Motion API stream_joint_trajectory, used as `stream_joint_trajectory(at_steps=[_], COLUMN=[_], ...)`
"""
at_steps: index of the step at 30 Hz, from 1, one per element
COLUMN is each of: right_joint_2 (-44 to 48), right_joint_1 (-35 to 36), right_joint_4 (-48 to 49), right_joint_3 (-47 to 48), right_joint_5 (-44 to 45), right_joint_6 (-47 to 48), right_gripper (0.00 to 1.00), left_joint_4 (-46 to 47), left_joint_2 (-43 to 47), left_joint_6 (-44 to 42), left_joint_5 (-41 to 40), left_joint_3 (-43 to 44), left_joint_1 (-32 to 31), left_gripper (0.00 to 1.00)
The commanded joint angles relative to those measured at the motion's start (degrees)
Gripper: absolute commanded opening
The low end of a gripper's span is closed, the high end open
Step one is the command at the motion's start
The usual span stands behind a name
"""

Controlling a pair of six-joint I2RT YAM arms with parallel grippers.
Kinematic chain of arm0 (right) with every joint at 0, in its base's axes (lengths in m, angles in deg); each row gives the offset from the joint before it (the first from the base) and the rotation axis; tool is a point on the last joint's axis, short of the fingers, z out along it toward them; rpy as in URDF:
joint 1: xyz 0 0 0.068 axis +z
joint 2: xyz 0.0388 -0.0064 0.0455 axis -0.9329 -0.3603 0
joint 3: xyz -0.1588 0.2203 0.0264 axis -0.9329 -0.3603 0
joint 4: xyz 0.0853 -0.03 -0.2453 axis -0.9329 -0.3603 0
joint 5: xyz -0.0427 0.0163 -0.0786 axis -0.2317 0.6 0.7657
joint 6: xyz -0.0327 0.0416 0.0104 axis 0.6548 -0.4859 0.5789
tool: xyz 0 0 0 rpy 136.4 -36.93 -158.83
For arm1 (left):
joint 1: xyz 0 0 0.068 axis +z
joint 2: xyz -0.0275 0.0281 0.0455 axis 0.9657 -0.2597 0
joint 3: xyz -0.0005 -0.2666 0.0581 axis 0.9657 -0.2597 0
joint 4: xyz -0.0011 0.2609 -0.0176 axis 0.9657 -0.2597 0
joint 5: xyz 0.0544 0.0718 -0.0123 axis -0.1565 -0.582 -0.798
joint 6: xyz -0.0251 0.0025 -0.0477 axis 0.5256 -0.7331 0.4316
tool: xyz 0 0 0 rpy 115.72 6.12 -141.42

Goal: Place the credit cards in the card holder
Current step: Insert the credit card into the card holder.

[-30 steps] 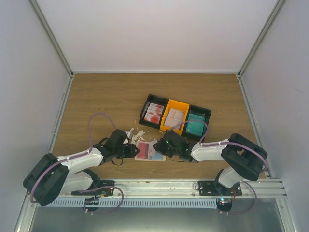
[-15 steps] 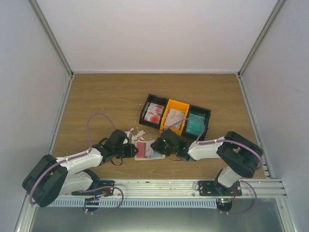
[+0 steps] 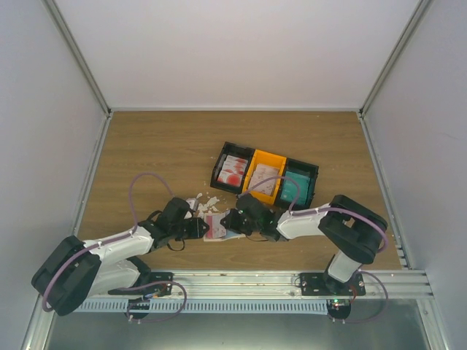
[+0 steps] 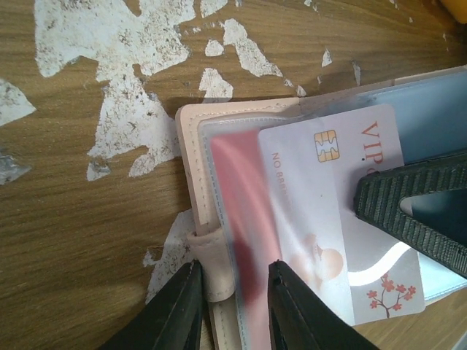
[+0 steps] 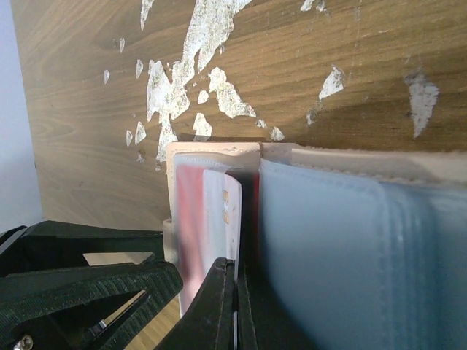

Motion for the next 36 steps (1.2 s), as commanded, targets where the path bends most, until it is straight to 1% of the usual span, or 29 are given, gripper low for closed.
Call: stream_joint_trajectory(at_steps=[1,8,11,14,18,20,24,28,30,32,34,36], right_joint_2=[-3.29,-4.01,-5.94,-7.28,-5.45,-4.00,-0.45,0.71,-0.42,-2.06,-3.19,-3.33], right_joint_1=[1.49,0.04,0.05,0.34,0.66,0.95,1.77,2.17,2.58,3.33,4.08,4.54], right_joint_4=[-5.46,-5.92,-6.51,-9.72,-16.57,-21.35,-26.63,-29.67,-30.91,-34.32,-37.11,-37.88], right_joint_3=[0.62,0.47,2.37,5.62,8.75,9.40,9.61,11.26,12.91,15.35,17.52,18.36], right_joint_5=[-3.33,-5.03,-6.96,-7.99,-4.84,-2.41,1.50,2.63,2.40,4.10,5.88,6.61], right_joint_6=[1.66,3.48,6.40,9.48,11.61,11.76,12.12,13.28,13.87,14.18,14.56,14.65], right_gripper=[0.01,0.08,0.12,0.16,0.27,0.34,0.44,0.46,0.45,0.45,0.46,0.48], left_joint_4=[-4.68,-4.77,-3.92,-3.59,-3.96,-4.29,-5.15,-5.90,-7.19,-8.46,-8.38,-7.75], left_joint_2=[-0.71,-1.48,-2.22,-2.94,-2.26,-1.48,-0.39,0.95,1.64,2.19,2.70,2.21], left_joint_6=[0.46,0.39,-0.02,-0.13,0.18,0.19,-0.78,-1.84,-2.27,-2.62,-2.55,-2.67], left_joint_5=[-0.38,0.41,1.36,2.22,2.37,2.49,3.39,4.58,4.45,4.09,4.10,4.94], left_joint_3=[-2.89,-2.88,-2.95,-2.71,-2.80,-2.82,-1.72,-0.69,0.12,0.68,0.43,0.19], left_joint_1=[-0.82,-0.82,-0.82,-0.82,-0.83,-0.82,-0.84,-0.82,-0.82,-0.82,-0.81,-0.82], left_gripper=[0.30,0.30,0.30,0.30,0.30,0.30,0.30,0.34,0.36,0.37,0.38,0.38])
